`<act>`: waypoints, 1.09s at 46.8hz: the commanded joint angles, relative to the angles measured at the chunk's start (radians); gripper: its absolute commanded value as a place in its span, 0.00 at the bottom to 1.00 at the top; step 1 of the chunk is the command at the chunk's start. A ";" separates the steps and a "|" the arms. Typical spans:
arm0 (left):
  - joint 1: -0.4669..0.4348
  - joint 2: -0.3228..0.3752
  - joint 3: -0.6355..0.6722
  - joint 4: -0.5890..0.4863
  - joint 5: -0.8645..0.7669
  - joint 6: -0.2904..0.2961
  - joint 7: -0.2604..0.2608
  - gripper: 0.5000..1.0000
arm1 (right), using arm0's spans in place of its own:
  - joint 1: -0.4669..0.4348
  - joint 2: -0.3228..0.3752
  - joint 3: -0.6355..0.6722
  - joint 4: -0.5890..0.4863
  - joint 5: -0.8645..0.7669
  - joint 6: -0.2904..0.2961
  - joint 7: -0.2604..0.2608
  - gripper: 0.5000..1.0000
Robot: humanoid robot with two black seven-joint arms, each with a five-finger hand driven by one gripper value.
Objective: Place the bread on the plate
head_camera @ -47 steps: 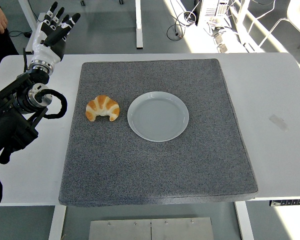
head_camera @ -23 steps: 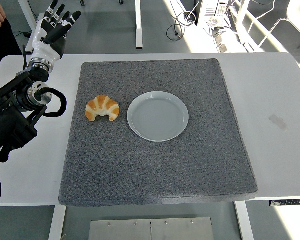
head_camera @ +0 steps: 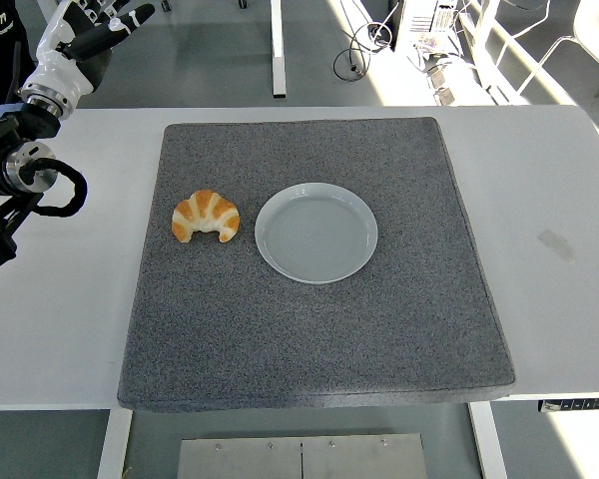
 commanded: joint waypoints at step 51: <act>-0.158 0.197 0.430 -0.416 0.735 0.132 0.268 0.94 | 0.000 0.000 0.000 0.000 0.000 0.000 0.000 1.00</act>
